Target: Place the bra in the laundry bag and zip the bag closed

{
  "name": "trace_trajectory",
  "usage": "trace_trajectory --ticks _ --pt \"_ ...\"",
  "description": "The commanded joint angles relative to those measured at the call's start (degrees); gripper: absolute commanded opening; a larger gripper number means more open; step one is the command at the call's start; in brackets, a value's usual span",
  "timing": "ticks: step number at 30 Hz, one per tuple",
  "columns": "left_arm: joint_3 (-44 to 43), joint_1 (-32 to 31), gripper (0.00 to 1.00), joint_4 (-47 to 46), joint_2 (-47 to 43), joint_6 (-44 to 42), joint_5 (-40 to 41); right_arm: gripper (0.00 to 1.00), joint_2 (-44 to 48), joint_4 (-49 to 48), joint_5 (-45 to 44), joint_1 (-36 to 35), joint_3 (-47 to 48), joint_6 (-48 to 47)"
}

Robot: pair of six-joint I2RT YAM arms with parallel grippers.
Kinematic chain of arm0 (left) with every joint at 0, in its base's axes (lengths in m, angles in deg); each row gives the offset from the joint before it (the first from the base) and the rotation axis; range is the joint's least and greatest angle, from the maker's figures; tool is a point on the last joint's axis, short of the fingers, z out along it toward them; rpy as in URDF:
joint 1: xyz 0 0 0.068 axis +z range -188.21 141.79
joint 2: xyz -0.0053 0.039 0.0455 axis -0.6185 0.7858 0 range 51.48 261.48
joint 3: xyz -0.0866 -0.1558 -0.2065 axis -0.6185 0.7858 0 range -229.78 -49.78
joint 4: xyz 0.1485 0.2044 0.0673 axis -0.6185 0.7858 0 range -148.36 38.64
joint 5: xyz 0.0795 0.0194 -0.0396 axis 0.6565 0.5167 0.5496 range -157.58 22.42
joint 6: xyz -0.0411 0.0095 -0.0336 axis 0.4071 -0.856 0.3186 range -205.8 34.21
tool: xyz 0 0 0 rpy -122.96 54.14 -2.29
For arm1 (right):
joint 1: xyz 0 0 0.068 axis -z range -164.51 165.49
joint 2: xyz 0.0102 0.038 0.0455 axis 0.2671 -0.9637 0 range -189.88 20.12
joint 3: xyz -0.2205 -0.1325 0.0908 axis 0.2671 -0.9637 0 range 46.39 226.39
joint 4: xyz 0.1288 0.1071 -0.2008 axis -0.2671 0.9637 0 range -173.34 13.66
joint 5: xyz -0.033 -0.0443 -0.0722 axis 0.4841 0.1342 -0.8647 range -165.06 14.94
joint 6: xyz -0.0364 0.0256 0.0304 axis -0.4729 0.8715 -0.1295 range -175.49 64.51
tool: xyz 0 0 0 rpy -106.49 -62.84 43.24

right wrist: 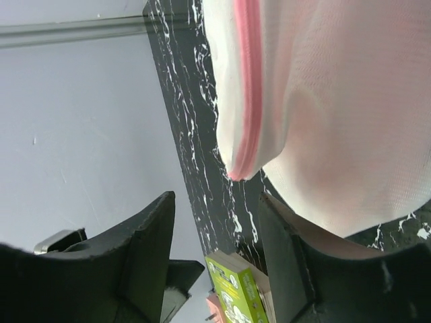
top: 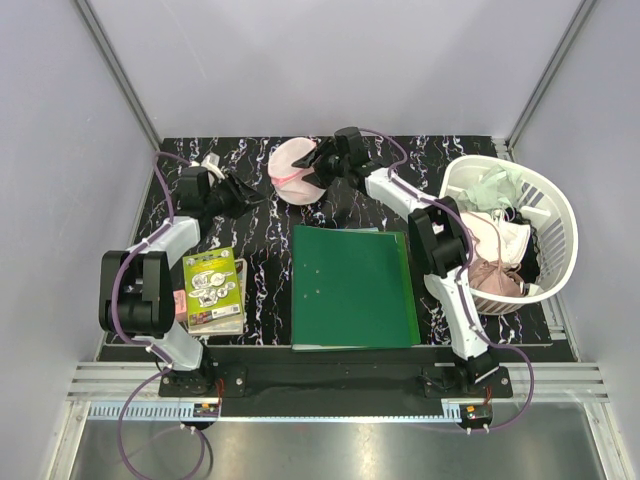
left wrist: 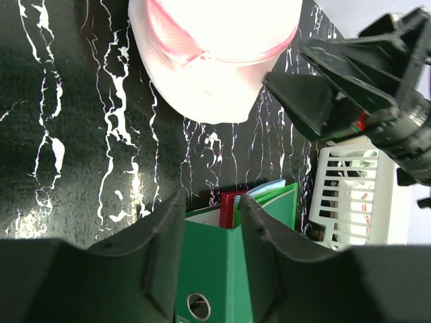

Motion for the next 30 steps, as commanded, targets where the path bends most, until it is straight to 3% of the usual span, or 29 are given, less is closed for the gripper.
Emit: trace_trajectory --ticks 1,6,9,14,21,26,30 --pt "-0.6 0.0 0.45 -2.2 -0.8 -0.9 -1.3 0.59 -2.7 -0.2 -2.3 -1.0 3.8 2.6" --pt "-1.7 0.0 0.55 -1.5 -1.7 -2.0 -1.3 0.53 -6.7 2.2 -3.6 -1.3 10.4 1.8" --pt "-3.0 0.0 0.56 0.6 -1.3 -3.7 -1.1 0.45 -10.2 4.6 -3.2 -1.4 15.9 0.8" --pt "-3.7 0.0 0.56 2.5 -0.8 -5.1 -0.4 0.21 -12.1 3.9 -0.2 -1.5 19.2 -0.9" --pt "-3.4 0.0 0.59 2.5 -1.9 -6.2 -0.7 0.00 -5.4 -9.0 6.2 -0.6 7.4 -0.5" --pt "-5.0 -0.1 0.61 2.6 -2.4 -8.4 -1.8 0.00 -2.3 -25.7 14.4 0.1 -2.3 7.1" --pt "-8.2 -1.3 0.60 7.9 -1.9 -13.8 -1.9 0.00 -0.2 -31.4 16.5 0.2 -8.9 11.0"
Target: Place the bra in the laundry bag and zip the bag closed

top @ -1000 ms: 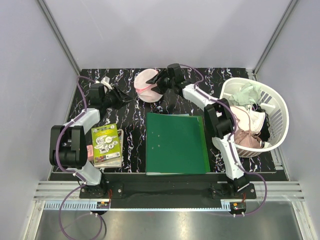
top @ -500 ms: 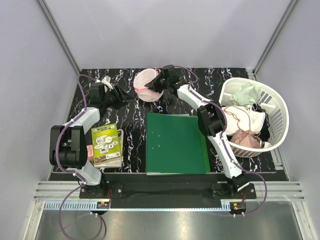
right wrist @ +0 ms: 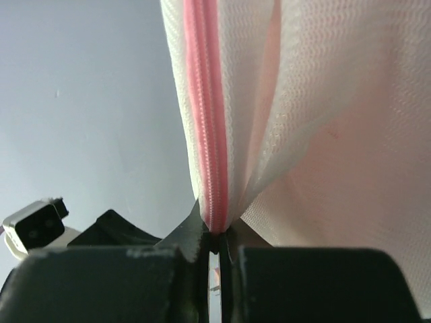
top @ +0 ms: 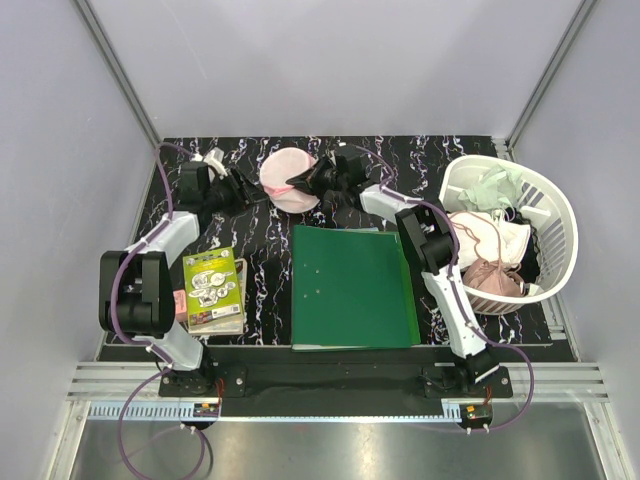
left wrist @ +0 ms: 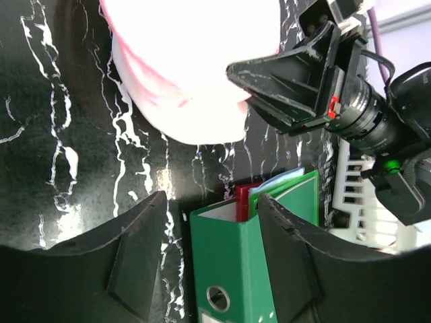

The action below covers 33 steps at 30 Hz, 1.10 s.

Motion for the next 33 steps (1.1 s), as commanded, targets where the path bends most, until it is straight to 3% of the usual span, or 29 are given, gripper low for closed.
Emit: trace_trajectory --ticks 1,8,13,25,33 --pt "-6.5 -1.8 0.60 4.9 -1.6 -7.7 -0.9 0.00 6.9 -13.4 5.3 0.6 -4.9 5.2" --pt "-8.7 -5.4 0.64 7.5 -0.4 -11.0 2.8 0.00 9.9 -18.3 6.5 0.9 -9.2 8.4" --pt "-11.5 -8.5 0.55 11.6 0.8 -13.4 7.2 0.00 11.2 -19.7 7.0 1.0 -10.8 9.4" --pt "-14.3 -9.4 0.55 12.9 3.7 -14.0 11.0 0.00 12.2 -23.5 8.2 1.0 -13.5 12.3" --pt "-17.7 -9.9 0.45 12.1 6.9 -13.6 11.7 0.00 13.2 -23.6 8.6 0.8 -14.1 12.3"
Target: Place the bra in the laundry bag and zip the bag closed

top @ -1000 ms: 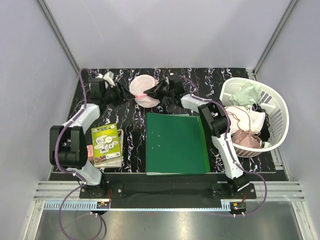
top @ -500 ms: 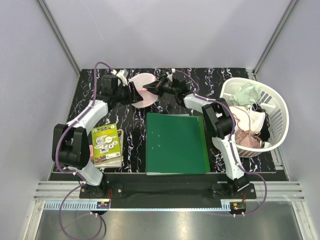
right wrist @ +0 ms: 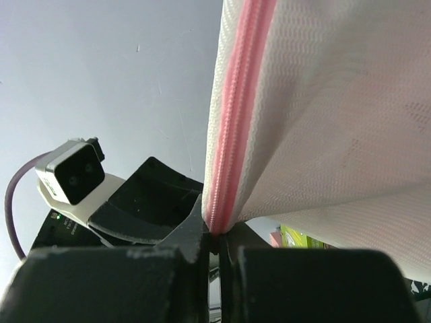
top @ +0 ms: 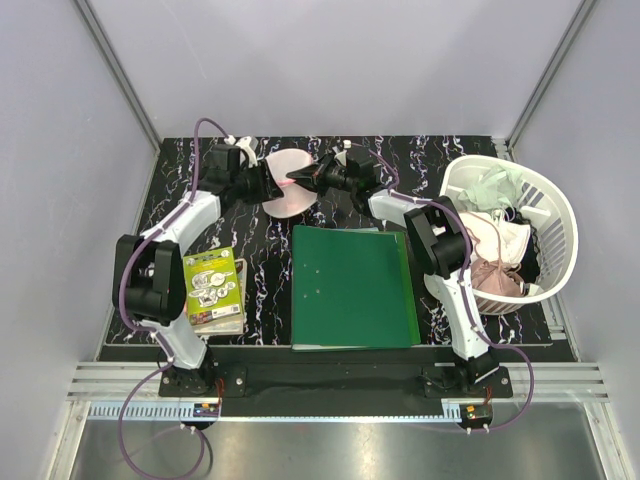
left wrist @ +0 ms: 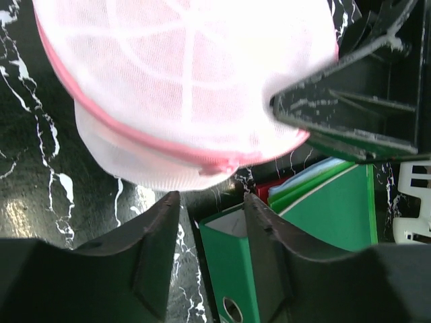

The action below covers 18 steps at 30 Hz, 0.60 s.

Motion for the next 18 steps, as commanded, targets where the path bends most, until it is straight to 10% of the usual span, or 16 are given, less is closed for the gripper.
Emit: trace_trajectory --ticks 1,12,18 --pt "-3.9 -0.5 0.45 -2.4 1.4 -0.7 1.4 0.00 5.0 -4.3 1.6 0.0 -0.3 0.3" --pt "-6.2 -0.6 0.39 -2.4 3.2 -0.8 3.6 0.00 4.9 -5.3 2.0 -0.6 -0.2 1.6" --pt "-6.2 -0.6 0.12 -2.8 3.1 -0.4 7.0 0.00 4.9 -5.2 2.1 -0.8 -0.4 1.7"
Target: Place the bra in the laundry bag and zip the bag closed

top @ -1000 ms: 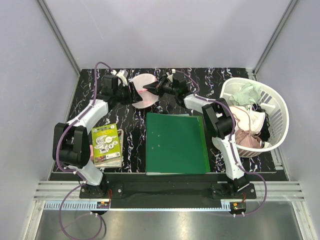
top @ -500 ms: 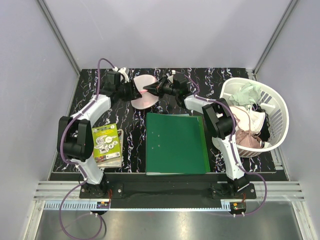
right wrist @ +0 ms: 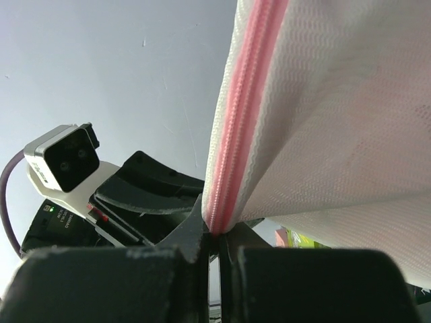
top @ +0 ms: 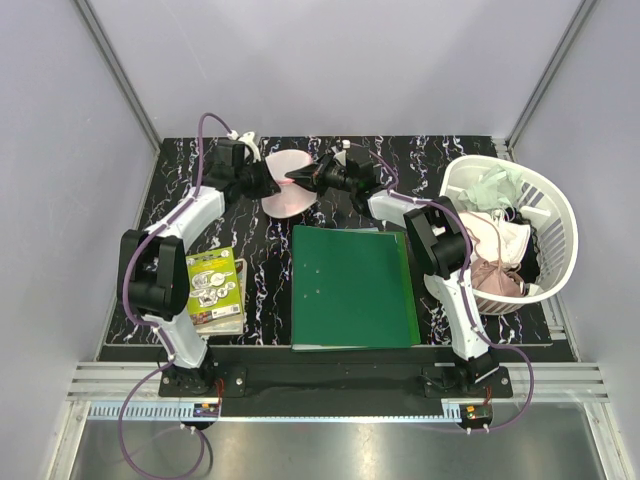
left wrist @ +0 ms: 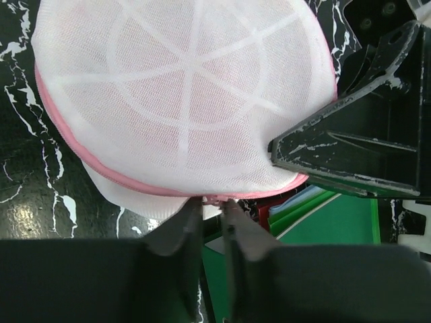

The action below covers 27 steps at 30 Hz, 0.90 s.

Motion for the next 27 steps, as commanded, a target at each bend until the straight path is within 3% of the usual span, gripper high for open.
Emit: trace_trajectory --ticks 1,2,9,12,16,18,19,20,22,27 --pt "-2.3 0.1 0.04 -2.4 0.3 -0.5 5.4 0.00 4.7 -4.0 1.8 -0.5 -0.2 0.5" --pt "-2.4 0.2 0.00 -1.9 0.2 -0.7 6.1 0.00 4.7 -3.9 1.8 -0.5 -0.3 0.5" --pt "0.0 5.2 0.00 4.3 -0.9 -0.1 11.5 0.00 3.6 1.0 5.5 0.9 3.0 -4.5" --pt "1.9 6.5 0.00 4.2 -2.2 -1.2 8.1 0.00 0.6 7.8 9.3 1.2 10.3 -10.1" --pt "4.0 5.5 0.00 -0.1 -3.7 0.2 -1.3 0.00 -6.4 28.1 11.4 1.9 25.1 -18.9" --pt "4.7 4.1 0.00 -3.2 -4.1 3.6 -6.3 0.22 -10.5 36.9 9.3 2.0 34.9 -26.7" --pt "5.0 3.5 0.00 -4.3 -4.1 4.8 -7.3 0.32 -11.5 47.4 5.2 2.0 38.4 -30.3" --pt "5.2 2.3 0.00 -5.5 -4.1 6.1 -8.9 0.49 -12.7 52.4 2.6 1.9 43.8 -33.7" --pt "5.2 1.3 0.00 -8.6 -3.7 9.3 -9.8 0.59 -12.2 61.9 -5.4 1.8 45.0 -40.9" --pt "5.6 -0.2 0.00 -12.0 -3.0 13.1 -9.7 0.73 -3.0 70.1 -21.2 2.0 37.1 -51.7"
